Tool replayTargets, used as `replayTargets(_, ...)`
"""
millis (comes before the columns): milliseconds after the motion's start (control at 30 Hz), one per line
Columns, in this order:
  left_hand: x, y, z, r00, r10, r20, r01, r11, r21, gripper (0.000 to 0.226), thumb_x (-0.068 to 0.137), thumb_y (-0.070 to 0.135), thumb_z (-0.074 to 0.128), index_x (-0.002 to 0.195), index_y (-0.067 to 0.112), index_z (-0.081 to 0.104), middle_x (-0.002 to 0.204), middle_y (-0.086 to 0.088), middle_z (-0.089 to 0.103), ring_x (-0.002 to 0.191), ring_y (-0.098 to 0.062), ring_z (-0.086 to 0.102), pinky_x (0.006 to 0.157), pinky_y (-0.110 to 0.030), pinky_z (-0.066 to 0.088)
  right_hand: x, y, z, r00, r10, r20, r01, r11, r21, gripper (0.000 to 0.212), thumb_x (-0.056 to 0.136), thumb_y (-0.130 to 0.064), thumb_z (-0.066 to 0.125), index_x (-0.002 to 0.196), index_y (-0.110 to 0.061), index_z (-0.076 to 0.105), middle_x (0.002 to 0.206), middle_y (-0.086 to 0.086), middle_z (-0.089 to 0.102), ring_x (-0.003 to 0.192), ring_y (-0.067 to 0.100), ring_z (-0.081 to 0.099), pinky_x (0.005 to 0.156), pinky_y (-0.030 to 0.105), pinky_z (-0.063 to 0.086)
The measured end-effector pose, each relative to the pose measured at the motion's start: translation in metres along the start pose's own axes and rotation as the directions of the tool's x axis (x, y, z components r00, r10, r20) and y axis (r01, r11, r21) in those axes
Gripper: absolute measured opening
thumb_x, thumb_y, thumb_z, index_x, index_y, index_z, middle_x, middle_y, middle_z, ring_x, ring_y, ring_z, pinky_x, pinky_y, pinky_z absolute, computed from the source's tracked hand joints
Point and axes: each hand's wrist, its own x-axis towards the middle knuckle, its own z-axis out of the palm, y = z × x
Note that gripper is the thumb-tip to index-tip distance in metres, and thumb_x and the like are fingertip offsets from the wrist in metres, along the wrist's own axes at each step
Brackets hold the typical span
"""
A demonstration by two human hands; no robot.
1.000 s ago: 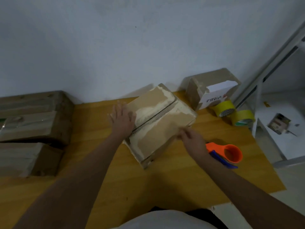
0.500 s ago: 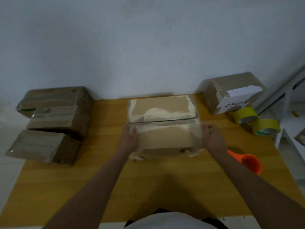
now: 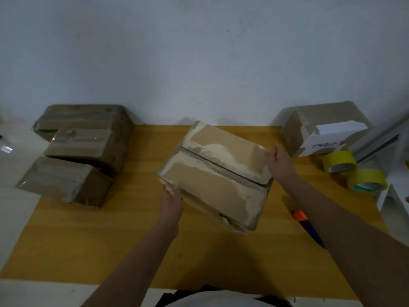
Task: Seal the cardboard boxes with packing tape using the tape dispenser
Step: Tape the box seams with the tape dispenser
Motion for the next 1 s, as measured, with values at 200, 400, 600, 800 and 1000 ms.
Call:
replayTargets(200,-0.001,0.011,0.018,0.976,0.137,0.169,-0.135,0.991,-0.021,0.068,0.101,0.052,0.041,0.158,0.033,0.009,0.160,0.004,0.025,0.139,-0.024,0.039,0.109,-0.044,0.042,-0.022,0.017,0.000,0.996,0.031,-0.081,-0.039,0.994,-0.103,0.047,0.101,-0.045,0.038,0.119,-0.007,0.060,0.108,0.012,0.062,0.100,0.030,0.059,0.084,0.044,0.050)
replayTargets(400,0.016,0.011,0.024,0.821,0.396,0.411,-0.555,0.724,0.410,0.067,0.103,0.041,0.040,0.158,0.029,0.004,0.165,0.005,-0.002,0.150,-0.019,0.014,0.117,-0.036,0.026,-0.105,0.045,0.012,0.995,0.014,-0.099,0.000,0.990,0.141,0.043,0.099,-0.041,0.043,0.133,-0.015,0.053,0.116,0.004,0.054,0.105,0.021,0.056,0.077,0.030,0.050)
replayTargets(600,-0.007,-0.025,0.021,0.774,0.494,0.396,-0.629,0.670,0.395,0.076,0.090,0.057,0.045,0.152,0.047,0.002,0.161,0.015,-0.010,0.147,-0.014,0.015,0.110,-0.030,0.039,-0.117,0.033,0.022,1.000,-0.017,-0.016,0.021,0.950,0.312,0.052,0.099,-0.038,0.044,0.147,-0.021,0.035,0.119,-0.016,0.049,0.112,0.004,0.048,0.077,0.004,0.041)
replayTargets(800,-0.009,-0.011,0.053,0.772,0.495,0.399,-0.635,0.623,0.456,0.101,0.076,0.071,0.056,0.156,0.031,0.009,0.161,0.007,-0.011,0.148,-0.025,0.016,0.112,-0.042,0.039,-0.096,0.042,0.015,0.999,-0.032,0.000,0.032,0.987,0.158,0.081,0.089,-0.046,0.062,0.152,-0.017,0.022,0.147,0.004,0.040,0.131,0.021,0.044,0.100,0.043,0.049)
replayTargets(1000,0.014,-0.003,0.057,0.689,0.483,0.541,-0.723,0.519,0.456,0.123,0.063,0.071,0.073,0.155,0.037,-0.002,0.155,0.011,-0.028,0.150,-0.027,0.005,0.117,-0.041,0.029,-0.075,0.054,-0.003,0.978,-0.042,0.204,0.017,0.992,0.126,0.124,0.061,-0.056,0.083,0.154,-0.027,0.007,0.156,-0.003,0.025,0.139,0.017,0.031,0.111,0.043,0.039)
